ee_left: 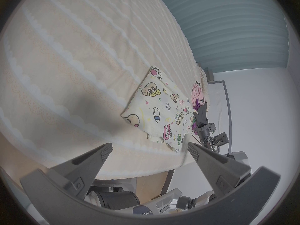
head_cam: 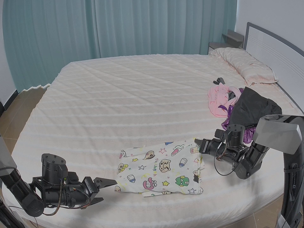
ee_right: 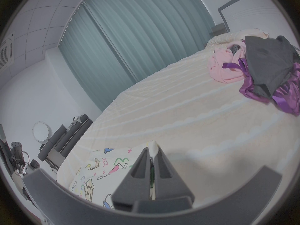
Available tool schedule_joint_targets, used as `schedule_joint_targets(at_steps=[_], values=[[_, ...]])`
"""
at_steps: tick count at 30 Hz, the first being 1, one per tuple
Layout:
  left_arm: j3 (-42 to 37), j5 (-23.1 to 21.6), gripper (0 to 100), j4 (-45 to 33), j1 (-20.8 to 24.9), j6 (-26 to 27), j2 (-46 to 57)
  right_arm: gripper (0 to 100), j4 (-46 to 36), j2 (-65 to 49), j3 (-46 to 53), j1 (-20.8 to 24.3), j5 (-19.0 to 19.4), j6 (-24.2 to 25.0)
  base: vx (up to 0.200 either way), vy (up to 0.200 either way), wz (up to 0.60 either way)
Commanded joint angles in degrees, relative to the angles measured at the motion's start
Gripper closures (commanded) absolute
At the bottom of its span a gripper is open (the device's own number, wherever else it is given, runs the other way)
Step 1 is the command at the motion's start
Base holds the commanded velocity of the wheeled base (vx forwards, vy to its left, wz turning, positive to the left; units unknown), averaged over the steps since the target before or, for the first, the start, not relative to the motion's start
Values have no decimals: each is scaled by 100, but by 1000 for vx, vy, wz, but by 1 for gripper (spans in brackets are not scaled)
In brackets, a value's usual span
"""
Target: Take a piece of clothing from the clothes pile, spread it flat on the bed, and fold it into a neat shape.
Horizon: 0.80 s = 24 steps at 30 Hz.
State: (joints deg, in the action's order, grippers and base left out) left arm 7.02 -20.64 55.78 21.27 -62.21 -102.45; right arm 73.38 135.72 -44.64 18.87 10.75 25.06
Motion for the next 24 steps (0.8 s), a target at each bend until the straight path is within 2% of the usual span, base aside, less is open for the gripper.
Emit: schedule_joint_targets(at_steps=[1,9,10,14,17,23,24], values=[[1,-2,0,3,0,-2,-12,100,-43,78,-238,3,-91,-2,0,0,0],[10,-2,0,3,0,-2,-47,100,-87,333,-299,11,-117,-10,0,0,0],[10,-2,0,11,0,-2,-47,0,-87,376,-396,3,-135,-2,0,0,0],[1,-2,0,3,0,-2,-47,0,-69,394,-537,-59,-407,-2,0,0,0],[1,-2,0,3,0,-2,-47,0,-69,253,-414,-147,-469,-2,0,0,0],[-8,-19,0,3,0,-2,-47,0,-51,-248,272,-296,-469,130,0,0,0],[-8,-19,0,3,0,-2,-38,0,-25,-441,562,-287,-469,280,0,0,0]])
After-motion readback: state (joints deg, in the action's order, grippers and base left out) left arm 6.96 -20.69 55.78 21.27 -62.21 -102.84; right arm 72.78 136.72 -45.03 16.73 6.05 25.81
